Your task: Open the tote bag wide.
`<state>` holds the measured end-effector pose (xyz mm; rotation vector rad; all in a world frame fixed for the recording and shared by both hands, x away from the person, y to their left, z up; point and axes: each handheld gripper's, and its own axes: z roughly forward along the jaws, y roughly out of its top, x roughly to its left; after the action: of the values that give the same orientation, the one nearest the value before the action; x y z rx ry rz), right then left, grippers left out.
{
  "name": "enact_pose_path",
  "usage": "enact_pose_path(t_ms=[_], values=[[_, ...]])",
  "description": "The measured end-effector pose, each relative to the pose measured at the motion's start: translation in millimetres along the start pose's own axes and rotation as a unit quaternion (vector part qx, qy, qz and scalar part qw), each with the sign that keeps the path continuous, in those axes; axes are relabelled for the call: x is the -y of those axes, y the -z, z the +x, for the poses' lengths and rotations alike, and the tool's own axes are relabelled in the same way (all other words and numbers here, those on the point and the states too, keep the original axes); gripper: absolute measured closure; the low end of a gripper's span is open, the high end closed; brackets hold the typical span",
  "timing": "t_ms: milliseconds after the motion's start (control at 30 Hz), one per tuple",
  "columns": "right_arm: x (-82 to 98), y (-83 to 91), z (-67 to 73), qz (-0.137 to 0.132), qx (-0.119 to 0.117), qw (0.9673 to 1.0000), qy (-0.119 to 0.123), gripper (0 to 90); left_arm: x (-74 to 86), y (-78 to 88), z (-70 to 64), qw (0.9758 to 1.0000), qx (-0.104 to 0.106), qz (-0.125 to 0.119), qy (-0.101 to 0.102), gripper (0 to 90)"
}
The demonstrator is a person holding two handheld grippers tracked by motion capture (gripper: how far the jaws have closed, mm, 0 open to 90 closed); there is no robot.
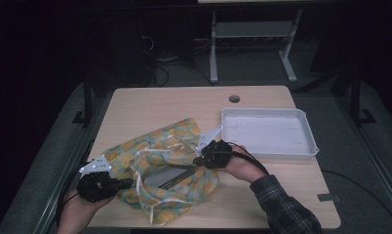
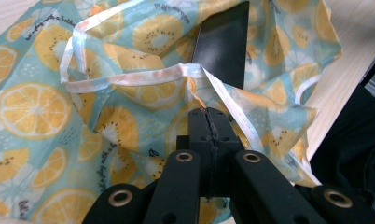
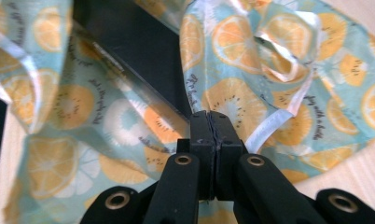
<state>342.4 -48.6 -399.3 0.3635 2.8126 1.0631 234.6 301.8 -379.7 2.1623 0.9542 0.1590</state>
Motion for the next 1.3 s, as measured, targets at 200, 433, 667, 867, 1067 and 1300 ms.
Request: enact_pose_path(t_ms=[200, 433, 667, 867, 1067, 1300], values=[[-1.1, -1.1, -8.2, 0.0, 0.032, 0.9992, -0.026, 88.6, 11.1, 3.9, -3.2, 1.0, 0.0, 0.007, -0.007, 89.8], [-2.6, -13.3, -18.3, -0.004, 0.051, 0.9978, -0.043, 88.6, 28.4, -0.9, -5.6, 0.9992, -0.007, 0.038, -0.014, 89.8], [-1.1, -30.4, -24.9, 0.004, 0.061, 0.9959, -0.067, 88.6, 39.7, -13.7, -2.2, 0.9954, -0.032, 0.089, -0.019, 89.8], [7.8, -42.9, -26.3, 0.026, 0.058, 0.9955, -0.07, 88.6, 41.3, -27.3, 0.8, 0.9904, -0.047, 0.123, -0.04, 89.8], [15.0, -51.1, -23.8, 0.052, 0.058, 0.9953, -0.057, 88.6, 37.4, -35.6, 5.7, 0.9847, -0.073, 0.147, -0.058, 89.8], [20.6, -46.2, -16.2, 0.07, 0.056, 0.995, -0.044, 88.6, 27.4, -40.0, 19.0, 0.9816, -0.091, 0.153, -0.069, 89.8]])
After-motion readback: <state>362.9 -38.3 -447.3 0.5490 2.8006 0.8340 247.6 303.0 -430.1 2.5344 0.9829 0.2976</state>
